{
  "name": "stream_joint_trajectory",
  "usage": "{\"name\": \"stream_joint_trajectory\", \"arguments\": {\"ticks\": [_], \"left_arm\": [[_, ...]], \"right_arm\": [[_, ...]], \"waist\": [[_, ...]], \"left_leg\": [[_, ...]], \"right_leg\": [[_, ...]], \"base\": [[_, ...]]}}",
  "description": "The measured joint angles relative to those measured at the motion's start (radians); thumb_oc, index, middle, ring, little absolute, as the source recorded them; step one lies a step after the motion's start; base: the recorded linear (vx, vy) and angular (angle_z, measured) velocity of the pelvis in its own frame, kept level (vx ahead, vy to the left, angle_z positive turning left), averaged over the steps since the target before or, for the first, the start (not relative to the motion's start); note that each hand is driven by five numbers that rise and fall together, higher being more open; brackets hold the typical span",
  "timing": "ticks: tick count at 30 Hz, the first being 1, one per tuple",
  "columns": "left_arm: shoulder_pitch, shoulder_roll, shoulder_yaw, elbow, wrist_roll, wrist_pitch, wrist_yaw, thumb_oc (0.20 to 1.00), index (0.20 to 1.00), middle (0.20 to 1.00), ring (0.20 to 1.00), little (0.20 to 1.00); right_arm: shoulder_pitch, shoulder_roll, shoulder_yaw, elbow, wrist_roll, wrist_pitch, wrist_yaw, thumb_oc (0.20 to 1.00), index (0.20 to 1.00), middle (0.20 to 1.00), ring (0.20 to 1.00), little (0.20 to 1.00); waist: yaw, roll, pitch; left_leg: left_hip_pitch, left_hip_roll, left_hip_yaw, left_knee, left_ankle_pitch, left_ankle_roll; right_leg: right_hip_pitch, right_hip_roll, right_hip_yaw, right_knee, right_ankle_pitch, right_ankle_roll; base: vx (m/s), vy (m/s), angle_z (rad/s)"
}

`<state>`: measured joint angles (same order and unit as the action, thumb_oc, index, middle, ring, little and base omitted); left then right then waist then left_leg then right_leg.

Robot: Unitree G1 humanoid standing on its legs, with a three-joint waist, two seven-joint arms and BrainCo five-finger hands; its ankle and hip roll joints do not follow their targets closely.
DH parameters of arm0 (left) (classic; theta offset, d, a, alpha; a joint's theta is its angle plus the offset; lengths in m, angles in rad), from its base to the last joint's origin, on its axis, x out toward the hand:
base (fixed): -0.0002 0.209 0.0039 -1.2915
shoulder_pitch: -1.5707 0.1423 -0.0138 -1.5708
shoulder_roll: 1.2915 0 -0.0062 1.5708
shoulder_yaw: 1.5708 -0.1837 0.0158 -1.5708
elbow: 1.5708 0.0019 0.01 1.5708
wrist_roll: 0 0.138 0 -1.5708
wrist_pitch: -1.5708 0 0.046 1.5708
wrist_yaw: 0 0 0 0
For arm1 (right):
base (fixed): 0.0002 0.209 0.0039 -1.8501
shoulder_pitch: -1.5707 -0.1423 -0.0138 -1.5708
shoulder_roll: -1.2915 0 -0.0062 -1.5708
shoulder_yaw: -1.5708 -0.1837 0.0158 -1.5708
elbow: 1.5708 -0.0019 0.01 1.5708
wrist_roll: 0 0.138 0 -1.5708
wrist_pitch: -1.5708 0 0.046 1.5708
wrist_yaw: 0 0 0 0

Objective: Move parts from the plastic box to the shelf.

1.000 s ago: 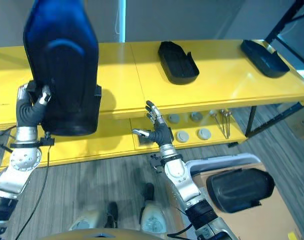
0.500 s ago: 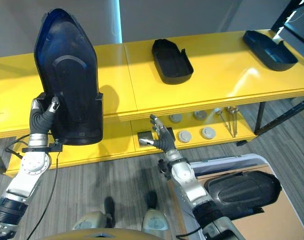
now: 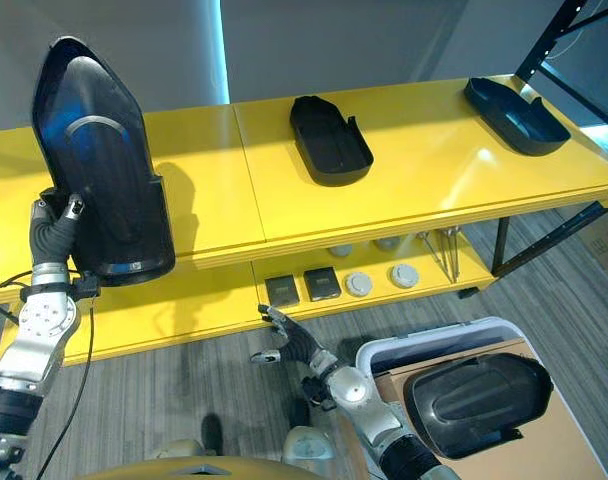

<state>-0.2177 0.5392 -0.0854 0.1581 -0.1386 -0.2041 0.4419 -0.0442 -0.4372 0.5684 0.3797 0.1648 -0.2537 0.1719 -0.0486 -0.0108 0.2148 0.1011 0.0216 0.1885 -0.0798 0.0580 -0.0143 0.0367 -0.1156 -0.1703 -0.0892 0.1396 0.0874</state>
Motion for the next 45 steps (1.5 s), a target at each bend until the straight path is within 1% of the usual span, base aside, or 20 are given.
{"name": "stream_joint_trajectory", "arguments": {"ticks": [1, 4, 7, 8, 9, 10, 12, 14, 16, 19, 26, 28, 31, 32, 33, 34, 35, 37, 39, 45], "left_arm": [[-0.02, 0.002, 0.0, 0.024, -0.005, 0.001, -0.004, 0.2, 0.2, 0.2, 0.2, 0.2], [-0.162, 0.028, -0.036, 0.168, -0.101, 0.011, -0.012, 0.2, 0.2, 0.2, 0.2, 0.2], [-0.216, 0.033, -0.052, 0.236, -0.168, 0.047, -0.013, 0.2, 0.2, 0.2, 0.2, 0.2], [-0.272, 0.037, -0.074, 0.297, -0.219, 0.087, -0.03, 0.2, 0.2, 0.2, 0.2, 0.2], [-0.298, 0.041, -0.076, 0.3, -0.245, 0.115, -0.036, 0.2, 0.2, 0.2, 0.2, 0.2], [-0.321, 0.043, -0.078, 0.305, -0.254, 0.126, -0.041, 0.2, 0.2, 0.2, 0.2, 0.2], [-0.357, 0.062, -0.083, 0.345, -0.298, 0.146, -0.061, 0.2, 0.2, 0.2, 0.2, 0.2], [-0.378, 0.076, -0.083, 0.372, -0.314, 0.161, -0.067, 0.2, 0.2, 0.2, 0.2, 0.2], [-0.427, 0.118, -0.084, 0.419, -0.333, 0.168, -0.085, 0.2, 0.2, 0.2, 0.2, 0.2], [-0.492, 0.162, -0.079, 0.506, -0.369, 0.21, -0.084, 0.2, 0.2, 0.2, 0.2, 0.2], [-0.562, 0.226, -0.071, 0.581, -0.428, 0.233, -0.088, 0.2, 0.2, 0.2, 0.2, 0.2], [-0.592, 0.247, -0.071, 0.623, -0.429, 0.249, -0.109, 0.2, 0.2, 0.2, 0.2, 0.2], [-0.631, 0.283, -0.084, 0.665, -0.427, 0.272, -0.183, 0.2, 0.2, 0.2, 0.2, 0.2], [-0.644, 0.294, -0.092, 0.674, -0.427, 0.287, -0.2, 0.222, 0.222, 0.222, 0.222, 0.222], [-0.652, 0.302, -0.096, 0.679, -0.427, 0.303, -0.212, 0.357, 0.357, 0.357, 0.357, 0.357], [-0.655, 0.306, -0.096, 0.679, -0.426, 0.317, -0.217, 0.558, 0.558, 0.558, 0.558, 0.558], [-0.659, 0.308, -0.097, 0.692, -0.426, 0.326, -0.227, 1.0, 1.0, 1.0, 1.0, 1.0], [-0.68, 0.308, -0.11, 0.722, -0.414, 0.329, -0.236, 1.0, 1.0, 1.0, 1.0, 1.0], [-0.706, 0.312, -0.134, 0.737, -0.397, 0.351, -0.238, 1.0, 1.0, 1.0, 1.0, 1.0], [-0.734, 0.321, -0.136, 0.765, -0.394, 0.373, -0.234, 1.0, 1.0, 1.0, 1.0, 1.0]], "right_arm": [[-0.002, -0.002, 0.004, 0.017, -0.004, 0.0, 0.0, 1.0, 1.0, 1.0, 1.0, 1.0], [-0.024, -0.005, 0.008, 0.116, -0.006, -0.001, 0.001, 1.0, 1.0, 1.0, 1.0, 1.0], [-0.046, -0.007, 0.008, 0.147, -0.002, 0.003, 0.006, 1.0, 1.0, 1.0, 1.0, 1.0], [-0.072, -0.019, 0.009, 0.15, -0.004, 0.02, 0.019, 1.0, 1.0, 1.0, 1.0, 1.0], [-0.088, -0.031, 0.02, 0.147, -0.004, 0.035, 0.03, 1.0, 1.0, 1.0, 1.0, 1.0], [-0.093, -0.042, 0.024, 0.147, -0.005, 0.043, 0.038, 1.0, 1.0, 1.0, 1.0, 1.0], [-0.108, -0.059, 0.028, 0.148, -0.005, 0.062, 0.038, 1.0, 1.0, 1.0, 1.0, 1.0], [-0.111, -0.069, 0.028, 0.149, -0.005, 0.067, 0.038, 1.0, 1.0, 1.0, 1.0, 1.0], [-0.116, -0.08, 0.028, 0.157, -0.005, 0.075, 0.037, 1.0, 1.0, 1.0, 1.0, 1.0], [-0.132, -0.086, 0.028, 0.194, -0.006, 0.083, 0.037, 1.0, 1.0, 1.0, 1.0, 1.0], [-0.164, -0.089, 0.03, 0.196, -0.005, 0.082, 0.035, 1.0, 1.0, 1.0, 1.0, 1.0], [-0.177, -0.089, 0.049, 0.195, -0.004, 0.083, 0.035, 1.0, 1.0, 1.0, 1.0, 1.0], [-0.186, -0.09, 0.049, 0.188, -0.004, 0.084, 0.034, 1.0, 1.0, 1.0, 1.0, 1.0], [-0.19, -0.089, 0.05, 0.187, -0.003, 0.086, 0.035, 1.0, 1.0, 1.0, 1.0, 1.0], [-0.195, -0.088, 0.05, 0.187, -0.003, 0.088, 0.035, 1.0, 1.0, 1.0, 1.0, 1.0], [-0.195, -0.088, 0.05, 0.187, -0.003, 0.088, 0.035, 1.0, 1.0, 1.0, 1.0, 1.0], [-0.195, -0.089, 0.049, 0.187, -0.003, 0.089, 0.035, 1.0, 1.0, 1.0, 1.0, 1.0], [-0.194, -0.091, 0.051, 0.187, -0.003, 0.094, 0.034, 1.0, 1.0, 1.0, 1.0, 1.0], [-0.195, -0.091, 0.052, 0.187, -0.003, 0.1, 0.031, 1.0, 1.0, 1.0, 1.0, 1.0], [-0.195, -0.091, 0.053, 0.188, -0.002, 0.102, 0.022, 1.0, 1.0, 1.0, 1.0, 1.0]], "waist": [[-0.001, 0.002, -0.001], [-0.021, 0.02, 0.004], [-0.044, 0.044, 0.022], [-0.05, 0.069, 0.06], [-0.062, 0.087, 0.096], [-0.066, 0.1, 0.124], [-0.069, 0.111, 0.157], [-0.073, 0.112, 0.175], [-0.074, 0.113, 0.199], [-0.086, 0.123, 0.218], [-0.092, 0.134, 0.269], [-0.094, 0.135, 0.276], [-0.096, 0.135, 0.281], [-0.093, 0.135, 0.281], [-0.094, 0.135, 0.282], [-0.095, 0.135, 0.282], [-0.099, 0.134, 0.282], [-0.101, 0.134, 0.282], [-0.102, 0.132, 0.284], [-0.112, 0.122, 0.29]], "left_leg": [[-0.011, 0.0, 0.003, 0.0, 0.001, 0.001], [-0.089, -0.005, 0.006, 0.0, 0.025, 0.004], [-0.12, -0.005, 0.015, -0.001, 0.036, 0.004], [-0.132, -0.005, 0.027, -0.006, 0.036, -0.004], [-0.133, -0.003, 0.027, -0.006, 0.04, -0.009], [-0.133, 0.0, 0.027, -0.006, 0.042, -0.012], [-0.146, 0.007, 0.029, -0.006, 0.043, -0.014], [-0.154, 0.012, 0.03, -0.006, 0.048, -0.021], [-0.155, 0.015, 0.033, -0.006, 0.05, -0.024], [-0.155, 0.015, 0.035, -0.006, 0.048, -0.026], [-0.155, 0.015, 0.039, -0.006, 0.05, -0.022], [-0.155, 0.016, 0.041, -0.006, 0.048, -0.025], [-0.173, 0.015, 0.051, -0.006, 0.048, -0.025], [-0.177, 0.015, 0.057, -0.006, 0.048, -0.025], [-0.177, 0.015, 0.058, -0.006, 0.048, -0.025], [-0.177, 0.015, 0.058, -0.006, 0.048, -0.025], [-0.177, 0.015, 0.058, -0.006, 0.047, -0.026], [-0.177, 0.015, 0.058, -0.006, 0.044, -0.03], [-0.177, 0.015, 0.058, -0.006, 0.044, -0.03], [-0.177, 0.016, 0.058, -0.006, 0.045, -0.031]], "right_leg": [[-0.011, -0.001, 0.001, 0.0, 0.001, -0.001], [-0.091, -0.006, 0.009, 0.0, 0.015, 0.001], [-0.13, -0.004, 0.025, 0.0, 0.03, -0.002], [-0.147, -0.004, 0.03, 0.0, 0.034, -0.007], [-0.148, -0.002, 0.029, 0.0, 0.036, -0.009], [-0.149, 0.001, 0.028, 0.0, 0.036, -0.009], [-0.165, 0.009, 0.028, 0.0, 0.037, -0.011], [-0.174, 0.013, 0.029, 0.0, 0.04, -0.015], [-0.177, 0.016, 0.031, 0.0, 0.04, -0.015], [-0.178, 0.016, 0.031, 0.0, 0.041, -0.016], [-0.18, 0.017, 0.031, 0.0, 0.051, -0.021], [-0.181, 0.017, 0.029, 0.0, 0.053, -0.024], [-0.203, 0.017, 0.039, 0.0, 0.054, -0.024], [-0.209, 0.017, 0.047, 0.0, 0.057, -0.025], [-0.211, 0.017, 0.048, 0.0, 0.058, -0.026], [-0.21, 0.017, 0.048, 0.0, 0.058, -0.026], [-0.211, 0.018, 0.048, 0.0, 0.058, -0.025], [-0.21, 0.018, 0.048, 0.0, 0.058, -0.025], [-0.21, 0.018, 0.048, 0.0, 0.057, -0.021], [-0.21, 0.018, 0.049, 0.0, 0.057, -0.02]], "base": [[-0.08, 0.041, -0.02], [-0.06, 0.035, -0.04], [-0.03, 0.02, -0.13], [0.0, 0.003, -0.19], [0.01, 0.01, -0.16], [0.01, 0.013, -0.05], [0.01, 0.019, -0.09], [0.01, 0.027, -0.06], [0.02, 0.023, -0.05], [0.0, 0.0, 0.0], [0.0, 0.0, 0.0], [-0.01, 0.017, -0.01], [-0.01, 0.007, -0.05], [0.0, 0.002, -0.11], [0.0, 0.006, -0.09], [0.01, 0.012, -0.04], [0.0, 0.0, 0.0], [0.0, 0.0, 0.0], [0.0, 0.0, 0.0], [-0.01, -0.006, 0.0]]}}
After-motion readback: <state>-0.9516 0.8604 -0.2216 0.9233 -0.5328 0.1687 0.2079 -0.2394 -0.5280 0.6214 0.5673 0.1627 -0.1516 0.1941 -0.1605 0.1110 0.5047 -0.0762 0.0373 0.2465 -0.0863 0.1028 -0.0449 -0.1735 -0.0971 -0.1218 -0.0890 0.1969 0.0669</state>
